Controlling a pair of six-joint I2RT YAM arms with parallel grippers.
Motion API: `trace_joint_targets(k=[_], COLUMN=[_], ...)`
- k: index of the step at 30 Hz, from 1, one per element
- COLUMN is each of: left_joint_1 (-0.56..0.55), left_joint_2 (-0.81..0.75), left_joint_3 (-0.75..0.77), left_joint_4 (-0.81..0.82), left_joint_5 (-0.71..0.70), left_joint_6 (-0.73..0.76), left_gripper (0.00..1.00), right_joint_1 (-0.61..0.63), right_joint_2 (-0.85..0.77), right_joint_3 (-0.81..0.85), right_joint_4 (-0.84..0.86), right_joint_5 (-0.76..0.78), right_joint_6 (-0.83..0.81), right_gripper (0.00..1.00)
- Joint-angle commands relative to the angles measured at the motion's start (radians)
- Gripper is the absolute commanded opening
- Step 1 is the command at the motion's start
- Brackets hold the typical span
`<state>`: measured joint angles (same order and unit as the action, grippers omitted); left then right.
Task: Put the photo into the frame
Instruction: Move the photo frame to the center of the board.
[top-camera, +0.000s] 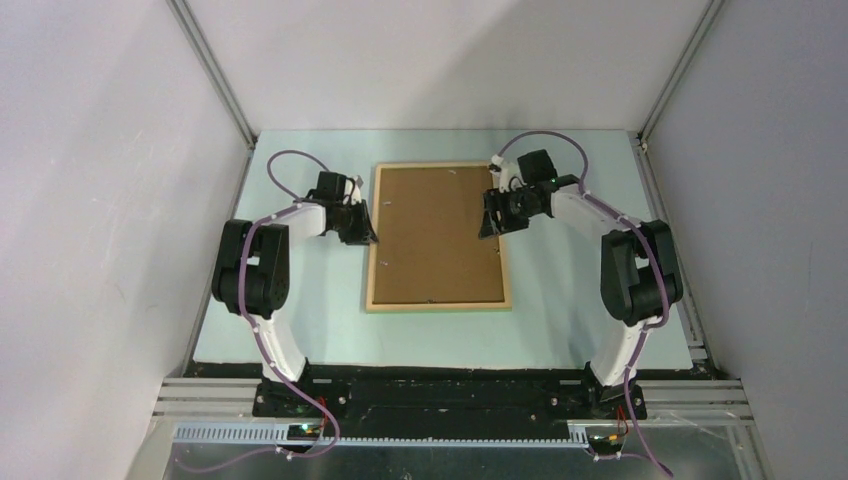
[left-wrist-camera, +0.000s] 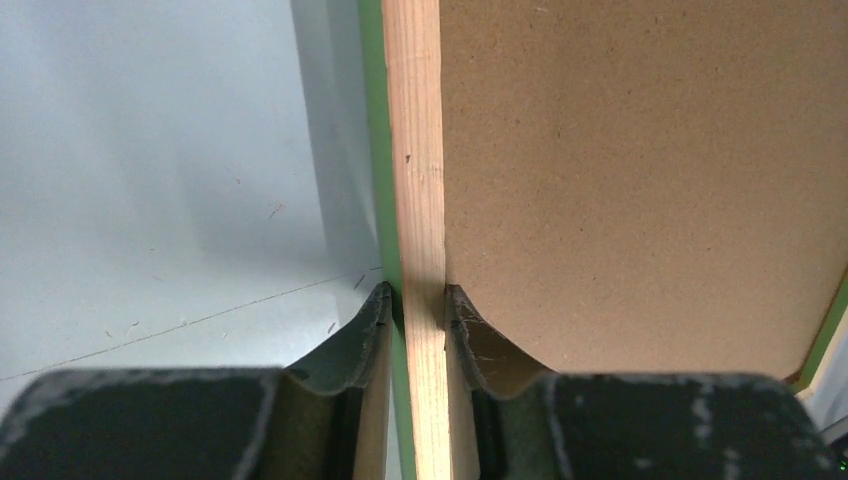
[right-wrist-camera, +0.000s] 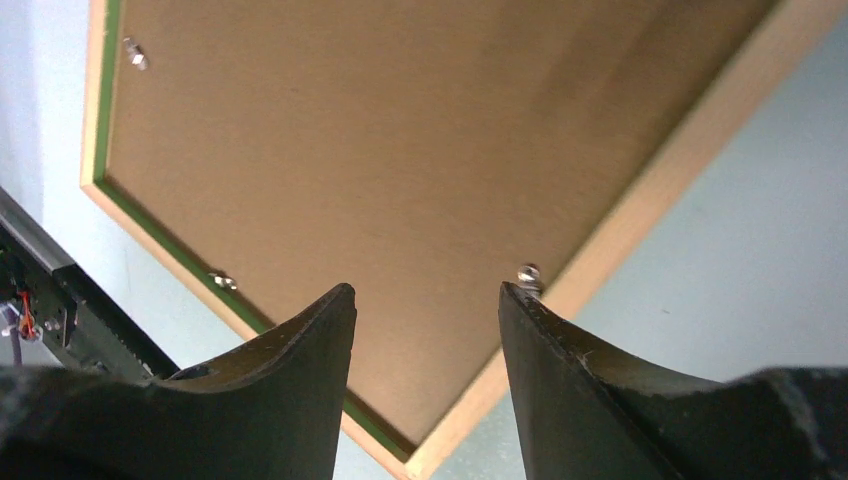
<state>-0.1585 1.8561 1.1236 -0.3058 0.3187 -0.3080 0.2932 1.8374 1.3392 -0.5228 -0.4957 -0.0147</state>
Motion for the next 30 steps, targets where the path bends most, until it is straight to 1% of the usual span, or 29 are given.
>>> trace_joint_targets(k=[1,2,5,11,17,23,30], left_joint_1=[-0.03,-0.034,-0.054,-0.08,-0.086,-0.101,-0.102], left_joint_2=[0.003,0.003,0.006,0.02,0.035,0.065,0.051], left_joint_3=[-0.024,-0.025,-0.029,-0.033,-0.06,-0.083,-0.126], left_joint_4=[-0.007,-0.008,-0.009,-0.004,0.042,0.095,0.147], left_joint_5=[0.092,0.096,0.113,0.157,0.202,0.24,0.244], left_joint_6=[-0.019,-0.02,-0.026,-0.06,-0.135,-0.209,-0.251], left_gripper=[0.1,0.04,0.0,0.0,0.0,0.0,0.0], right_joint_1=[0.059,0.078,0.135,0.199,0.249,0.336,0.42], right_joint_2=[-0.07,-0.068,-0.058,0.009,0.054,0.1,0.174], right_joint_3=[0.006,0.014,0.04,0.116,0.13,0.153,0.203], right_joint_4=[0.052,0.052,0.04,0.035,0.042,0.038,0.026], right_joint_5=[-0.026,-0.032,-0.037,-0.037,-0.001,0.042,0.052], right_joint_6=[-0.03,-0.041,-0.071,-0.107,-0.126,-0.123,-0.101], right_gripper=[0.59,0.59,0.59,0.6,0.59,0.59,0.58])
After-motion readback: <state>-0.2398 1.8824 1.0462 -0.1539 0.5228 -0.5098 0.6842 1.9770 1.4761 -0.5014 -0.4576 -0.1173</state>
